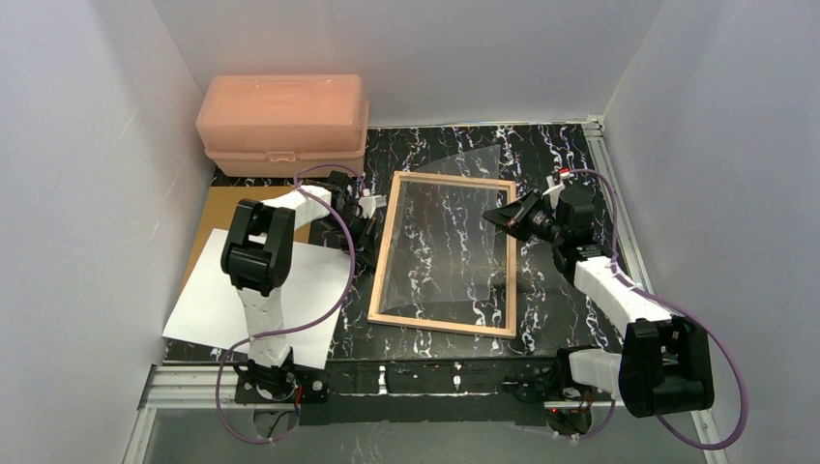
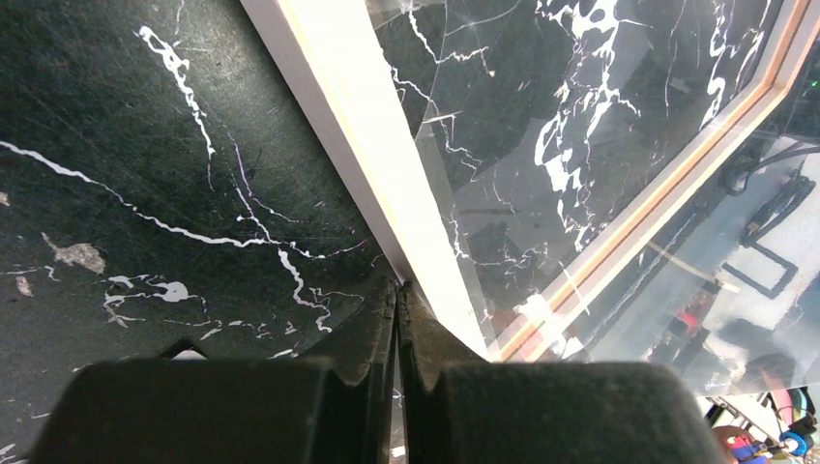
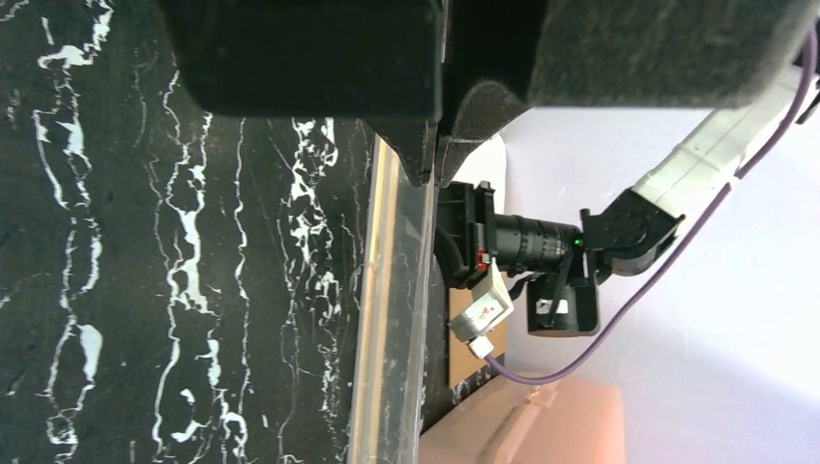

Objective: Put the photo into the frame
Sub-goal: Place the photo frame item in the photo frame.

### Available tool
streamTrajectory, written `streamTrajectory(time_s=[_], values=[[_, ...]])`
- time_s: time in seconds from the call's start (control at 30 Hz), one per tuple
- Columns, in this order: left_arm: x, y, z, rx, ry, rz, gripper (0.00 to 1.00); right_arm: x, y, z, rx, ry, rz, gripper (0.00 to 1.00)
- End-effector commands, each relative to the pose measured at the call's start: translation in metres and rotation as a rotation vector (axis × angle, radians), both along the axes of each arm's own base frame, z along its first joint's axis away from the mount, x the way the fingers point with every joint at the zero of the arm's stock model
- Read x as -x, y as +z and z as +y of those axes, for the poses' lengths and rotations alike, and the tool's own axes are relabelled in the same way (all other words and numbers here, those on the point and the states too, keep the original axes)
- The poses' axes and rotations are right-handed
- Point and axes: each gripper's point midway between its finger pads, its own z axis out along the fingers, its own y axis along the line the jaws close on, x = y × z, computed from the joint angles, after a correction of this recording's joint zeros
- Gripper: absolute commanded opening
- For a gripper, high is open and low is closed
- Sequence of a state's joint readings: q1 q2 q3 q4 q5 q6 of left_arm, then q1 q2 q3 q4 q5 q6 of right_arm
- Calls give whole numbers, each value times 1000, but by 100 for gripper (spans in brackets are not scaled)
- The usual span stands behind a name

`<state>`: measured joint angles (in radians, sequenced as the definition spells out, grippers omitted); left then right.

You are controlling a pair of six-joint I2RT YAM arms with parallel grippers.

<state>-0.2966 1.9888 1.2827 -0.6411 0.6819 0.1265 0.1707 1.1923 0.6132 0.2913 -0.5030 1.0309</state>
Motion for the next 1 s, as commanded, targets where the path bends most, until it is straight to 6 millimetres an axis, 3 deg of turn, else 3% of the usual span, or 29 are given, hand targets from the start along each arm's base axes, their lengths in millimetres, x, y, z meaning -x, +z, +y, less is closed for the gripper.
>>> streamTrajectory(time_s=[0.0,0.37,0.97], values=[[7,12,-16,77,-28,24,0,17,-22,9,79,93,50,1],[7,14,-16,79,-31,19,0,9,-13,7,163,125,5,1],[6,14,-17,83,-31,21,0,22,-35,14,137,148,60,1]])
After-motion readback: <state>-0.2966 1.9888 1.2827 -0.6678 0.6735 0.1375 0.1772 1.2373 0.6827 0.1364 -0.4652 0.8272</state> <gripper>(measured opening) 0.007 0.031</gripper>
